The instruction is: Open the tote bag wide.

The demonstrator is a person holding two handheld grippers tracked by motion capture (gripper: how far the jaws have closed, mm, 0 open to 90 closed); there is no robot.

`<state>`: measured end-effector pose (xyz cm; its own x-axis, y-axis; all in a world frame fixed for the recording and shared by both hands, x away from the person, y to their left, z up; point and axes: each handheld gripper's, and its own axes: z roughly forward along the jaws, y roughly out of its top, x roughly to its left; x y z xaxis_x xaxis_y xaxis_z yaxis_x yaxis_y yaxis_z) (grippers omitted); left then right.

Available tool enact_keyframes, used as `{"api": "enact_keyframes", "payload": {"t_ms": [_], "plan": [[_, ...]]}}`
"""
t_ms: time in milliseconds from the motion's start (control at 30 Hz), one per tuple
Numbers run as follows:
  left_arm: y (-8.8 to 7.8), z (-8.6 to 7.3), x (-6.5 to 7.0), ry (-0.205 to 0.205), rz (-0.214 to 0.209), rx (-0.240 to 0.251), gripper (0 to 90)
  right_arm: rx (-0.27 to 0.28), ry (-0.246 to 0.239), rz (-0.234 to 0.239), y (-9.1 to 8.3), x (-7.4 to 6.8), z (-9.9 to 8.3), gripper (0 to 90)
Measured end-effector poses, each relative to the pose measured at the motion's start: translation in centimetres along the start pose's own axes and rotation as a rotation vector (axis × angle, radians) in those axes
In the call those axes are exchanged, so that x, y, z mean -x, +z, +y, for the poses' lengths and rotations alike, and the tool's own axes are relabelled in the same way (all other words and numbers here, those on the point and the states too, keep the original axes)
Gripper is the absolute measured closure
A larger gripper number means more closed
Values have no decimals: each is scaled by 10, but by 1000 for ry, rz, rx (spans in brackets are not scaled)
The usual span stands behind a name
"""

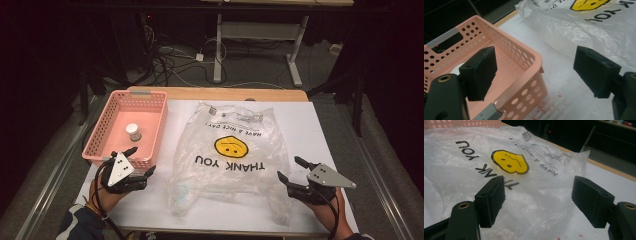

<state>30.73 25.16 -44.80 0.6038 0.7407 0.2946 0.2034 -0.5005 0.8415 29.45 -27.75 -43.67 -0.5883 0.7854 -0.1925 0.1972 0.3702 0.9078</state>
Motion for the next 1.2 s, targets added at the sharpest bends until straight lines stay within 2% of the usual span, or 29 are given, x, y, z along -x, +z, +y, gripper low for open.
{"api": "enact_keyframes", "payload": {"t_ms": [200, 333, 400, 500, 533, 600, 667, 700, 733, 833, 867, 900, 933, 1000, 1067, 1100, 1167, 1200], "plan": [[-1, 0, 2, 5, 8, -7, 187, -5, -3, -4, 0, 5, 0, 285], [0, 1, 3, 1, -2, -10, 187, -17, 4, -19, 3, 15, 4, 294], [1, 0, 3, 1, -6, -10, 187, -24, -7, -36, 8, 26, 11, 298], [2, 1, 2, -19, -26, -2, 187, -29, 15, -45, 19, 53, 30, 314], [2, 1, 2, -19, -26, -2, 187, -38, 19, -60, 26, 63, 37, 313], [4, 4, 1, -29, -43, 9, 187, -90, 56, -50, 44, 83, 51, 291], [5, 3, 2, -26, -48, 10, 187, -133, 41, -75, 65, 99, 63, 292], [6, 3, 2, -22, -54, 8, 187, -133, 41, -75, 65, 99, 63, 292], [7, 1, 2, -24, -62, 4, 187, -181, 70, -53, 88, 115, 70, 296], [10, -1, -1, -32, -72, -2, 187, -232, 108, -51, 125, 131, 71, 297], [10, -1, -1, -32, -72, -2, 186, -253, 120, -60, 137, 134, 69, 297], [11, -2, -1, -35, -73, -2, 186, -253, 120, -60, 137, 134, 69, 297], [11, -2, -1, -38, -75, -4, 187, -299, 132, -51, 162, 137, 62, 299], [11, -2, -1, -37, -76, -8, 187, -346, 134, -57, 183, 138, 55, 315], [11, -1, 0, -34, -74, -11, 187, -390, 148, -34, 200, 137, 47, 374], [11, -1, 1, -32, -75, -12, 187, -416, 149, -45, 207, 136, 43, 425], [11, -1, 4, -26, -79, -25, 187, -461, 163, -33, 217, 134, 35, 596], [11, -1, 5, -20, -80, -25, 187, -490, 161, -46, 221, 133, 31, 650]]}}
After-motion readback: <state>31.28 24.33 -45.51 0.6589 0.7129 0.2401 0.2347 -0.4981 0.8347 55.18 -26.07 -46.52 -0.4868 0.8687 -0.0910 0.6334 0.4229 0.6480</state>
